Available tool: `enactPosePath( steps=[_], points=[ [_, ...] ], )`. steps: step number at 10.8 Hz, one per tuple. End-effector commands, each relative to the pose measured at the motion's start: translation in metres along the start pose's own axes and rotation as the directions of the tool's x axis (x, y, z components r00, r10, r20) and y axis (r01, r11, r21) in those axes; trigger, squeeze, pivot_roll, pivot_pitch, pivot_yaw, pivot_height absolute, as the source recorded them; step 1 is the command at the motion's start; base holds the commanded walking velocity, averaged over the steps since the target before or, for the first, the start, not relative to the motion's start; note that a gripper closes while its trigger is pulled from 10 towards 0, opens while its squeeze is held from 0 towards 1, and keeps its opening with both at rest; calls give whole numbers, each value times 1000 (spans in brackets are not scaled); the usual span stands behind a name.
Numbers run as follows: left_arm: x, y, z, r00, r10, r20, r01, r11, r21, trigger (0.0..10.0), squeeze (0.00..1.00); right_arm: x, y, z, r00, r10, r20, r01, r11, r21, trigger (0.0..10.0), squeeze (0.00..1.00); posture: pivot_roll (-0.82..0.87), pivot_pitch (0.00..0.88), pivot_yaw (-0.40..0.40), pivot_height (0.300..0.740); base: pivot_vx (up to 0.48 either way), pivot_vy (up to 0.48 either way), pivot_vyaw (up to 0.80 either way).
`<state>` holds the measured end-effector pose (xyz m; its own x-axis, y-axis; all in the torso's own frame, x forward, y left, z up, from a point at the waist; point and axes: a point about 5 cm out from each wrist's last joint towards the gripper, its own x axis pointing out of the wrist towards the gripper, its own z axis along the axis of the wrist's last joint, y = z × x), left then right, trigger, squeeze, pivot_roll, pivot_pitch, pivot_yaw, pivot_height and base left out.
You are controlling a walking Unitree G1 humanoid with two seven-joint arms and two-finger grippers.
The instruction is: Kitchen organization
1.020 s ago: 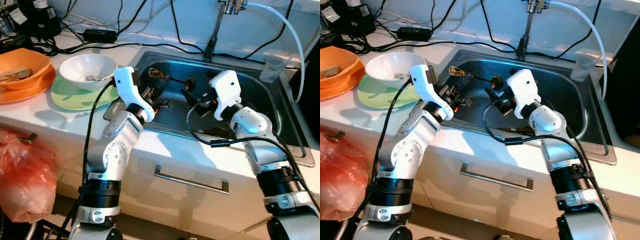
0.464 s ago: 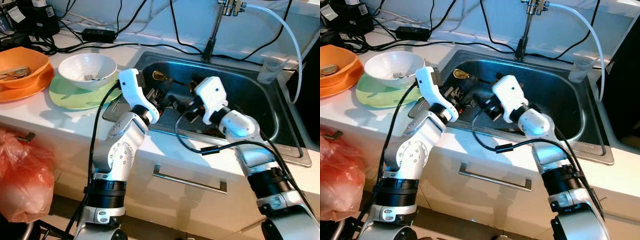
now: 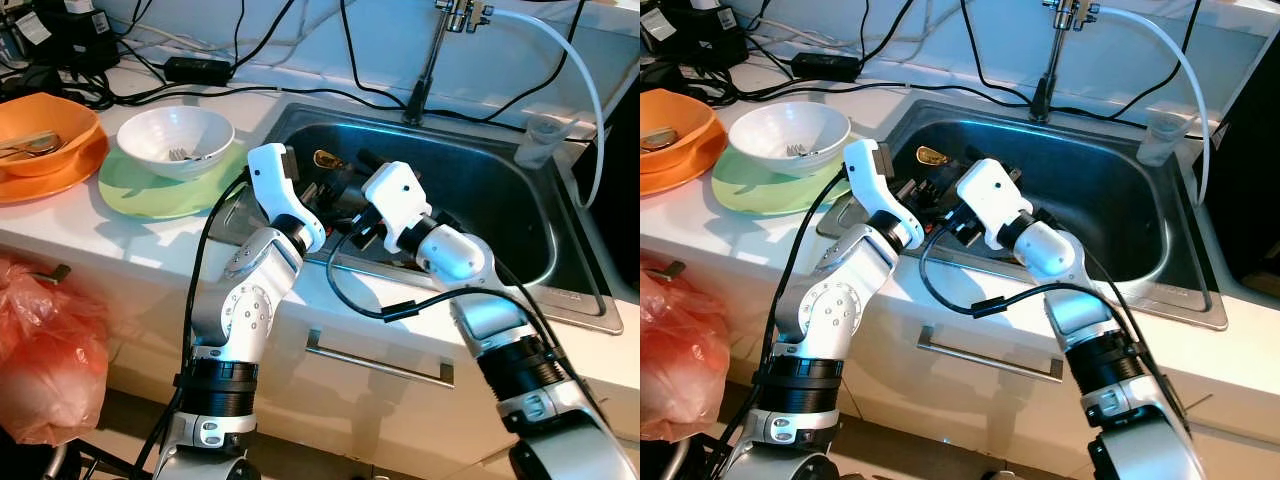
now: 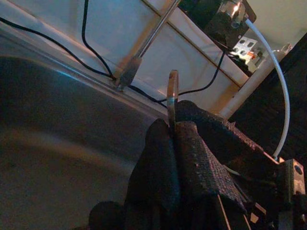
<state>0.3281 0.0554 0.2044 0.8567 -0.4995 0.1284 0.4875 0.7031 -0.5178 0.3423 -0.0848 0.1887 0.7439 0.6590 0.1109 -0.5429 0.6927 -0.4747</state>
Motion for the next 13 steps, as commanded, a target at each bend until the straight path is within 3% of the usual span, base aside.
enactPosePath(
  steps=[1,9,13],
  points=[
    [4,-10,-3,999,-27,-19,27,1000,-17,0,0,1,1,4,1000,-3,26,3,1000,-7,0,0,2,0,-55,740,0,0,0],
    [-9,0,0,998,46,-42,-49,997,-60,0,0,-5,4,-1,999,-41,12,41,998,-50,0,0,4,0,-50,740,0,0,0],
    [-18,3,-2,996,75,-57,-80,993,-86,0,0,-6,-2,-6,997,-75,-16,73,993,-89,0,0,10,0,-53,740,0,0,0]
  ],
)
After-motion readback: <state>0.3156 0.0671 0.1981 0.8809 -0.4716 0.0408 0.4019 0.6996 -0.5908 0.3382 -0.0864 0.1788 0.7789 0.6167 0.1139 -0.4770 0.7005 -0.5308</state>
